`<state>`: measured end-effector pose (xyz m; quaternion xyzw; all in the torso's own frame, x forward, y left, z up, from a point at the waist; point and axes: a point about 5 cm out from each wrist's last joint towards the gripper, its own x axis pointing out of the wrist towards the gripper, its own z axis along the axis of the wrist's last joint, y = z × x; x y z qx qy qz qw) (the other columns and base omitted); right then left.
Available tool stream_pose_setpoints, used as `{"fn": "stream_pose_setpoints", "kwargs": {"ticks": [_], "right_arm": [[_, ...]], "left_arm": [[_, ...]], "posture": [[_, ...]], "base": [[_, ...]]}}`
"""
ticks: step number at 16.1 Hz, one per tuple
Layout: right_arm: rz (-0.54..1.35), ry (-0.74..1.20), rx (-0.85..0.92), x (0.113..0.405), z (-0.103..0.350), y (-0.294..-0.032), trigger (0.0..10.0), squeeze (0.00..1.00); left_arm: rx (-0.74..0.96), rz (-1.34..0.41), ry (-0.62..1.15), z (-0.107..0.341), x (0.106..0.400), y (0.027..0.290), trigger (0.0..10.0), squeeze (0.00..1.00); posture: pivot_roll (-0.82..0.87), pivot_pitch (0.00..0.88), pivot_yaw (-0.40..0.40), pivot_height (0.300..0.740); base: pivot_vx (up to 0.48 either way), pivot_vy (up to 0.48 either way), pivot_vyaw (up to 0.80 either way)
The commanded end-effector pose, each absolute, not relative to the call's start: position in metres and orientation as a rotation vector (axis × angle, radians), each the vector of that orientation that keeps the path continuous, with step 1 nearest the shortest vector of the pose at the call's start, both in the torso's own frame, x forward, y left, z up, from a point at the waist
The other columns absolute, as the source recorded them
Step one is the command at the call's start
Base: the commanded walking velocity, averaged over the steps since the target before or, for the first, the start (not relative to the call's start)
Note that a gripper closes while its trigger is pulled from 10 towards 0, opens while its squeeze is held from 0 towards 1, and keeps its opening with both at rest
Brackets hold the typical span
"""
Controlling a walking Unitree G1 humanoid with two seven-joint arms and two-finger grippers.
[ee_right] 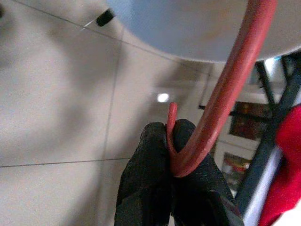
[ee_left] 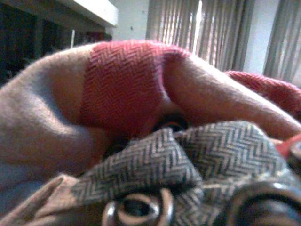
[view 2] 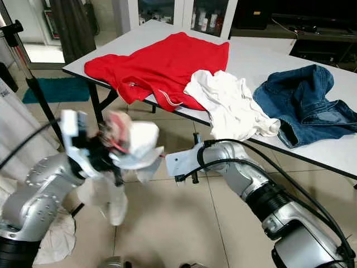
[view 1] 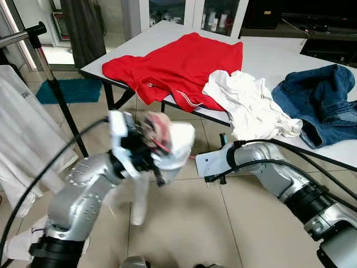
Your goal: Hang hanger
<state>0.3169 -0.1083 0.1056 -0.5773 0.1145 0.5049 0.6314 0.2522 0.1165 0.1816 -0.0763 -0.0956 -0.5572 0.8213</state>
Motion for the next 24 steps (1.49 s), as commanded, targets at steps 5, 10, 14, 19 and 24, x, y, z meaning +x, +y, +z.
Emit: {"fn": "stream_pose_setpoints", "kwargs": {"ticks": [5,10,14,19,24], "right_arm": [[1.126,0.304,-1.237,0.319,0.102,-0.111,0.0,0.0],[1.128,0.219,-1.151,0.319,0.116,-0.1,0.0,0.0],[1.149,0.194,-1.155,0.317,0.12,-0.099,0.0,0.0],[1.181,0.169,-1.19,0.314,0.125,-0.099,0.0,0.0],[1.089,0.165,-1.138,0.323,0.126,-0.105,0.0,0.0]], "left_arm": [[-0.064,-0.667,-0.237,0.177,0.303,0.146,0.0,0.0],[-0.05,-0.112,-0.204,0.175,0.337,0.212,10.0,0.0],[0.065,0.034,-0.079,0.155,0.341,0.239,10.0,0.0],[0.39,0.014,0.03,0.134,0.341,0.244,10.0,0.0],[0.343,-0.003,-0.066,0.148,0.345,0.238,10.0,0.0]], "posture": [[0.09,0.0,-0.065,0.74],[0.09,0.0,-0.061,0.74],[0.08,0.0,-0.056,0.74],[0.09,0.0,-0.064,0.74],[0.09,0.0,-0.065,0.74]], "base": [[0.0,0.0,0.0],[0.0,0.0,0.0],[0.0,0.0,0.0],[0.0,0.0,0.0],[0.0,0.0,0.0]]}}
